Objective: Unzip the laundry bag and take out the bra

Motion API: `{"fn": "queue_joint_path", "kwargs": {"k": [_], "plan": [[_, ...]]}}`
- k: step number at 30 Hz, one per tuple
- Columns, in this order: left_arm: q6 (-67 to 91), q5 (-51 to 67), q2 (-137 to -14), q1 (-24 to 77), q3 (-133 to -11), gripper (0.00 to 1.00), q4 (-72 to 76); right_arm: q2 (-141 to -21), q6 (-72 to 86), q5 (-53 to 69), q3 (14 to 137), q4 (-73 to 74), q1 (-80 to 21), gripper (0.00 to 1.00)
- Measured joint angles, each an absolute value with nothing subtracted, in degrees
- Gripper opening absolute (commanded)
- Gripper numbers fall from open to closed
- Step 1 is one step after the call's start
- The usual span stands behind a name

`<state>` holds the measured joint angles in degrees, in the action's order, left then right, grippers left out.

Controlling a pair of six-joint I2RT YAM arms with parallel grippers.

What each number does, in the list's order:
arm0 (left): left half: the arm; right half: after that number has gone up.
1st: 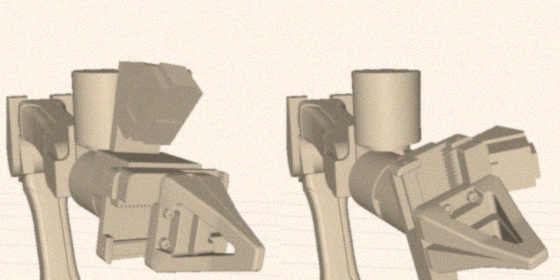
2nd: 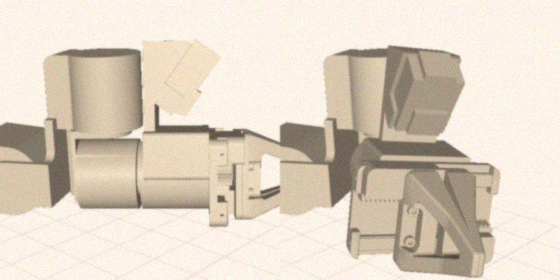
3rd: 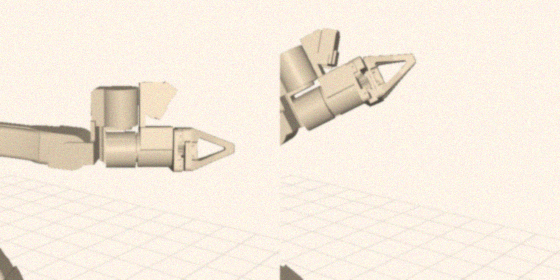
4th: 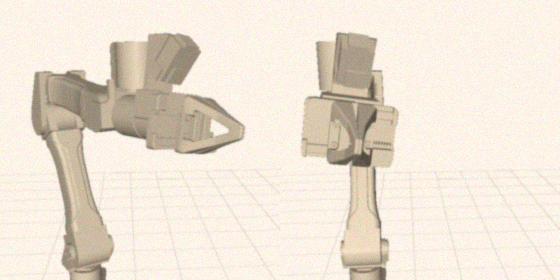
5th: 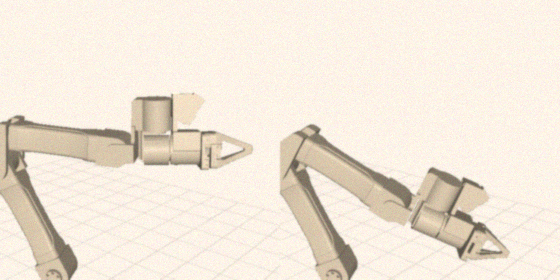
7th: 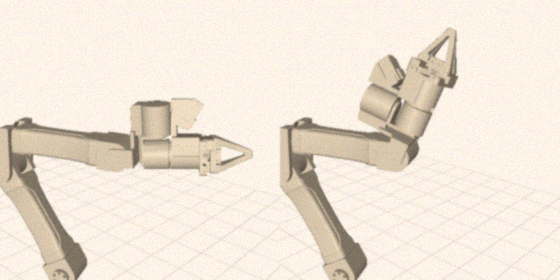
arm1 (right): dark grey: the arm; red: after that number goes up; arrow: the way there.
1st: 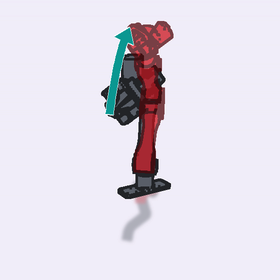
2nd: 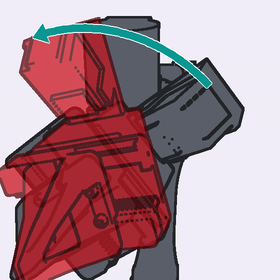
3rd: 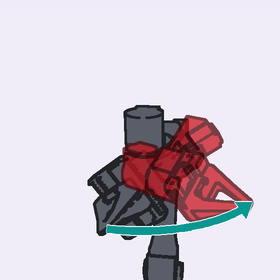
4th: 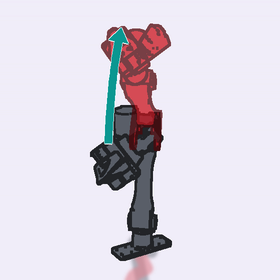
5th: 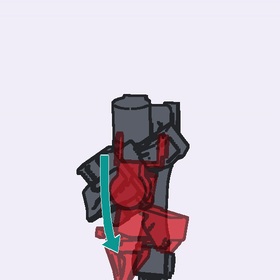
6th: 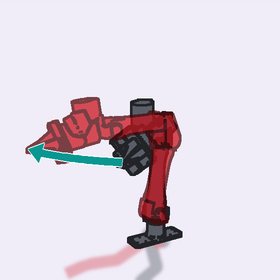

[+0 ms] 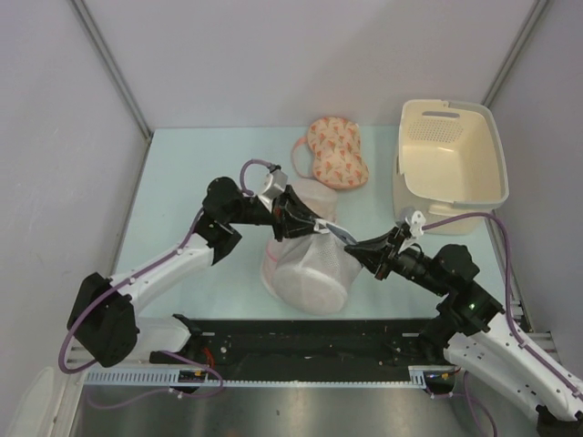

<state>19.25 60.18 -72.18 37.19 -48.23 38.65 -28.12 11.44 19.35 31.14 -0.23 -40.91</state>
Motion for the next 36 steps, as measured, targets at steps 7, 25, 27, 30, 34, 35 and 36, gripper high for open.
{"fn": "queue_joint_path", "kwargs": {"k": [7,25,27,30,34,35,36], "plan": [[12.49,55.16,-74.50,36.97,-56.25,1.00,25.06,-29.21,8.36,6.22,34.04,7.68,-41.98,0.00],[-13.45,29.67,-81.67,41.69,-70.43,1.00,-7.92,-59.77,4.34,-28.05,60.03,34.76,-56.58,0.00],[-15.92,30.11,-80.97,41.91,-68.93,1.00,-7.09,-58.57,4.16,-27.92,60.03,35.46,-56.55,0.00],[-19.05,31.86,-80.23,42.02,-67.09,1.00,-6.11,-57.04,3.70,-26.76,60.03,35.77,-56.55,0.00],[-21.78,35.44,-80.25,42.26,-67.07,1.00,-5.26,-56.31,2.92,-24.73,60.25,35.75,-56.58,0.00],[-22.15,36.10,-80.36,42.72,-67.09,0.99,-5.04,-56.31,2.72,-24.12,60.34,35.73,-56.58,0.00],[-22.52,36.45,-80.53,43.20,-67.09,0.98,-4.93,-56.31,2.55,-23.57,60.34,35.73,-56.58,0.00]]}}
